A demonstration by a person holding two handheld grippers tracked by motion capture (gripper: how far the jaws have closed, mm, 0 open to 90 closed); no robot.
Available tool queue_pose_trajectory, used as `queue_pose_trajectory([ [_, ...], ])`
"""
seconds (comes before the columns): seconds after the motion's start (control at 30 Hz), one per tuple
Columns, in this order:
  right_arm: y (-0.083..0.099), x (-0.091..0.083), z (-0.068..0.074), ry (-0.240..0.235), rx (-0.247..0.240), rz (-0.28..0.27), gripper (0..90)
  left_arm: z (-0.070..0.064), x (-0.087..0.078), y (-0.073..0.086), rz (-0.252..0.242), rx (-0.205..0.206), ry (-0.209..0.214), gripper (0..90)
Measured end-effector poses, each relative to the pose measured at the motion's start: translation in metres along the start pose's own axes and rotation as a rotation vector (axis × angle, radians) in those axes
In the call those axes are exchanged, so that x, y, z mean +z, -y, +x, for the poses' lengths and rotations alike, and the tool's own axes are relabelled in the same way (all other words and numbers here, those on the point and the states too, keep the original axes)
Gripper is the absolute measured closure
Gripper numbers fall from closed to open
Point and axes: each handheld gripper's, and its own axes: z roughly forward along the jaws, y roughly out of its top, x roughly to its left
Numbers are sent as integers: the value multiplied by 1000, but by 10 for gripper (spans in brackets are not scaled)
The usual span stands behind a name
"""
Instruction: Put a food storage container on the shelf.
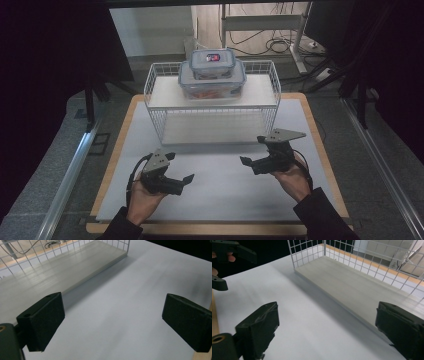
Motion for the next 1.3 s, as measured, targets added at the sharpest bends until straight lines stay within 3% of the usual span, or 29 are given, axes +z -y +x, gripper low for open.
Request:
queue_pose_trajectory([
  [0.57,36,-17,4,16,33,15,15,-5,-22,26,13,-26,-31,28],
  [0.83,54,-19,4,53,20,38,17,-4,-25,42,58,-15,-94,26],
  [1.3,80,-28,1,94,40,85,17,-1,-28,64,126,-38,-131,21],
])
